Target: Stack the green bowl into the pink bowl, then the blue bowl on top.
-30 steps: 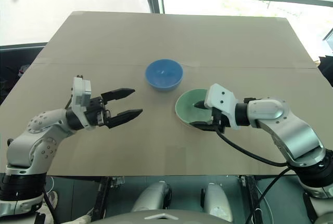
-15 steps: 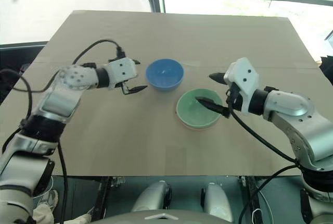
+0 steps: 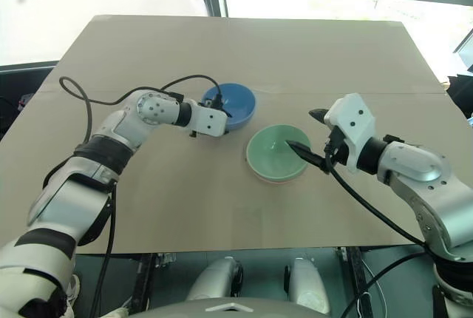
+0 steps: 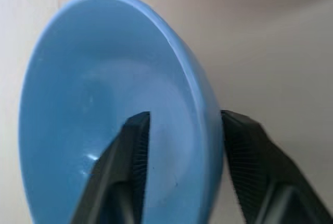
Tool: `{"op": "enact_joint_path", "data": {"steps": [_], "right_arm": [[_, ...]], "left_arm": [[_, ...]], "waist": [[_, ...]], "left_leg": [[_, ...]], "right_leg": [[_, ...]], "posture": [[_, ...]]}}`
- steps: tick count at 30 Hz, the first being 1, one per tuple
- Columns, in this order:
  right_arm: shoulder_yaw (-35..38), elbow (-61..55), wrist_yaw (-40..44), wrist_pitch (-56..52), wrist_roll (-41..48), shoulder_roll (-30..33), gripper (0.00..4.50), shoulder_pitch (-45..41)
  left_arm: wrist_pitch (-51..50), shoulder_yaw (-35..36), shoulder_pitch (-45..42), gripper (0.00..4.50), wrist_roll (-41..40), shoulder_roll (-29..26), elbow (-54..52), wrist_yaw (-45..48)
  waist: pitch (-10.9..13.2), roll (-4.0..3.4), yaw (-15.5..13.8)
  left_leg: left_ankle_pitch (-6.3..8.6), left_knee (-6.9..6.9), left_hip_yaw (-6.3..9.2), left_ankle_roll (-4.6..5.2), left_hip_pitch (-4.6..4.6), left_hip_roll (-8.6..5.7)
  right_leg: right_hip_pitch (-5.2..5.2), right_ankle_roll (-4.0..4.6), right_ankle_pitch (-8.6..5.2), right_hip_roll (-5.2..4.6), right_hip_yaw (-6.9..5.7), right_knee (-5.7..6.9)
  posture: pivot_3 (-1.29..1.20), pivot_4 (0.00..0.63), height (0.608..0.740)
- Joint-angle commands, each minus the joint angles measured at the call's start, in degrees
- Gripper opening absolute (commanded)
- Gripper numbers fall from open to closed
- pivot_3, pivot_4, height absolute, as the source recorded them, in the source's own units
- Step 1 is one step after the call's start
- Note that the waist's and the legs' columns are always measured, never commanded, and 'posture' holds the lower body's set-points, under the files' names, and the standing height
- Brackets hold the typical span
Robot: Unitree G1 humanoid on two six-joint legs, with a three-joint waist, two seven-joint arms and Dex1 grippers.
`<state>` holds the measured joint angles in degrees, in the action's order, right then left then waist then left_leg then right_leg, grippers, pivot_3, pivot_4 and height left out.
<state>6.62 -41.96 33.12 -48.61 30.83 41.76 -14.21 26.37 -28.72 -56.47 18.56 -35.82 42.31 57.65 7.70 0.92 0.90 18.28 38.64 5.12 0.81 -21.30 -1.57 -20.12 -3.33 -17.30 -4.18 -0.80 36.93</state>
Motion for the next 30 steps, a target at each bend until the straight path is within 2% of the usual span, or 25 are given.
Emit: {"op": "enact_joint_path", "data": {"steps": [1, 2, 5, 10, 14, 17, 21, 25, 26, 29, 30], "right_arm": [[3.32, -2.28, -0.53, 0.65, 0.61, 0.90, 4.06, 1.11], [3.96, -2.32, 0.10, 1.37, 0.52, 1.32, 4.06, 1.85], [6.40, -2.56, 2.12, 3.25, 0.62, 2.80, 4.06, 4.29], [12.46, -3.52, 5.97, 5.22, 3.12, 4.65, 4.06, 9.44], [20.78, -3.92, 8.90, 6.28, 8.21, 3.61, 4.06, 15.15], [27.27, -4.38, 9.36, 6.46, 8.05, 3.72, 4.06, 21.09], [29.63, -5.30, 8.55, 7.84, 7.07, 4.00, 4.06, 24.64], [28.18, -7.10, 6.56, 8.00, 7.17, 3.64, 4.06, 25.18], [27.48, -7.45, 6.04, 7.97, 7.04, 3.61, 4.06, 25.06], [25.80, -8.14, 4.24, 7.59, 7.42, 3.16, 4.06, 24.30], [25.25, -8.29, 3.48, 7.42, 7.69, 2.77, 4.06, 23.95]], "left_arm": [[1.64, 1.56, -2.00, 0.47, -0.35, 0.47, 1.55, 1.11], [1.76, 1.80, -1.84, 0.05, -0.68, 0.65, 1.54, 1.47], [1.61, 3.05, -1.17, 0.05, -2.25, 0.95, 0.46, 2.54], [0.01, 7.51, -1.07, 0.05, -12.21, 1.23, -6.11, 10.63], [-4.50, 10.71, -0.84, 0.05, -21.16, 1.86, -16.87, 16.51], [-9.37, 10.41, 1.36, 0.05, -26.06, 2.32, -27.71, 19.70], [-11.11, 8.84, 3.58, 0.05, -27.69, 3.82, -33.33, 21.50], [-10.81, 7.29, 5.44, 0.05, -28.99, 5.39, -34.59, 24.80], [-11.02, 7.29, 5.70, 0.72, -28.75, 5.79, -34.41, 24.63], [-13.39, 8.62, 6.15, 1.56, -28.67, 6.32, -34.78, 22.76], [-15.45, 9.43, 6.22, 1.70, -29.94, 5.95, -35.21, 22.96]], "waist": [[0.00, 0.00, -0.15], [0.00, 0.01, -0.16], [0.00, 0.01, -0.17], [0.01, 0.02, -0.14], [0.02, 0.04, -0.21], [0.02, 0.03, -0.35], [0.01, 0.02, -0.21], [0.02, 0.02, -0.11], [0.02, 0.02, -0.14], [0.02, 0.02, -0.25], [0.01, 0.03, -0.31]], "left_leg": [[0.00, 0.04, 0.03, 0.00, 0.00, -0.01], [0.00, 0.07, 0.03, 0.01, -0.01, -0.02], [0.01, 0.22, 0.09, 0.02, -0.10, -0.04], [0.00, 0.58, 0.23, 0.02, -0.47, -0.04], [0.00, 0.67, 0.30, 0.03, -0.50, -0.03], [-0.01, 0.69, 0.43, 0.04, -0.49, -0.03], [-0.01, 0.69, 0.41, 0.08, -0.36, -0.06], [-0.12, 0.70, 0.15, 0.12, -0.20, 0.01], [-0.14, 0.70, 0.13, 0.13, -0.19, 0.02], [-0.24, 0.71, 0.04, 0.19, -0.16, 0.01], [-0.25, 0.71, 0.04, 0.20, -0.15, 0.00]], "right_leg": [[0.01, -0.06, 0.03, 0.00, 0.00, 0.02], [0.03, -0.11, 0.06, 0.00, 0.00, 0.01], [0.04, -0.14, 0.08, 0.00, 0.00, 0.01], [-0.13, -0.22, 0.13, 0.03, -0.10, 0.04], [-0.05, -0.26, 0.15, 0.02, -0.11, 0.03], [0.05, -0.27, 0.15, 0.03, -0.13, 0.00], [0.24, -0.27, 0.15, 0.03, -0.08, -0.07], [0.35, -0.27, 0.15, 0.07, 0.08, -0.11], [0.35, -0.27, 0.15, 0.07, 0.10, -0.11], [0.36, -0.42, 0.23, 0.07, 0.21, -0.11], [0.36, -0.43, 0.24, 0.07, 0.21, -0.11]], "posture": [[0.00, 0.150, 0.740], [0.00, 0.150, 0.740], [0.00, 0.150, 0.740], [0.00, 0.150, 0.740], [0.00, 0.150, 0.740], [0.00, 0.150, 0.740], [0.00, 0.150, 0.740], [0.00, 0.150, 0.740], [0.00, 0.150, 0.740], [0.00, 0.150, 0.740], [0.00, 0.150, 0.740]]}}
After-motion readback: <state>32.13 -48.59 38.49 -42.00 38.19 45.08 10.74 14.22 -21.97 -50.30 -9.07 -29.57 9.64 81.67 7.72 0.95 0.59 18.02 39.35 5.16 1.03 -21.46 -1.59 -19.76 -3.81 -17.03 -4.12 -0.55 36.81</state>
